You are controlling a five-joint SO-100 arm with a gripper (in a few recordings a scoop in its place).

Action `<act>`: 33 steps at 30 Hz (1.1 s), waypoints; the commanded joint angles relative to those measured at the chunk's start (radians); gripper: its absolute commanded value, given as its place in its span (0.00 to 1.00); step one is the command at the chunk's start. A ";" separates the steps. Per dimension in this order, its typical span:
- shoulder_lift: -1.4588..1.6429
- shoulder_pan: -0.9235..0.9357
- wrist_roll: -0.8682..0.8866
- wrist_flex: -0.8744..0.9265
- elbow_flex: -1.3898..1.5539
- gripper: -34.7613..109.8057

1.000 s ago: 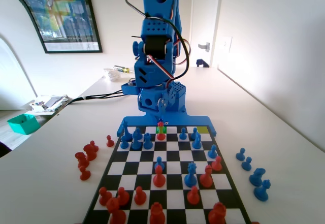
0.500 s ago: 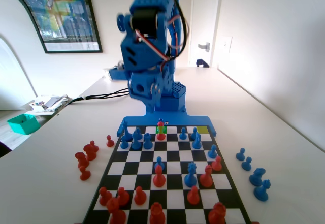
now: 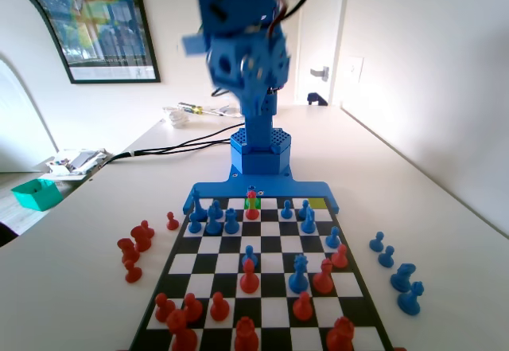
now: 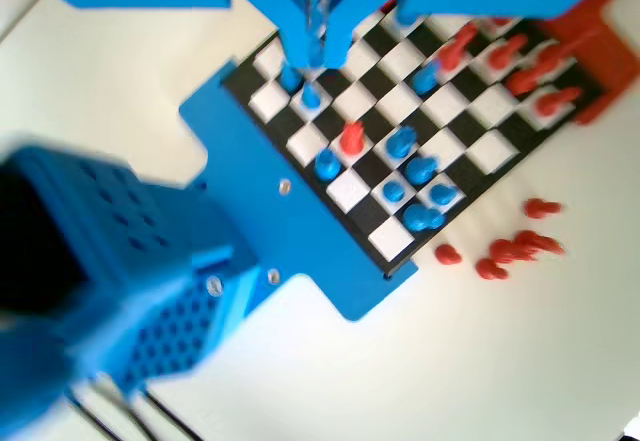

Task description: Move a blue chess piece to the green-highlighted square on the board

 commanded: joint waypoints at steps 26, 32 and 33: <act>0.845 -0.118 0.670 -0.100 0.124 0.25; 0.930 -0.098 0.680 -0.186 0.219 0.25; 0.934 -0.092 0.680 -0.187 0.219 0.25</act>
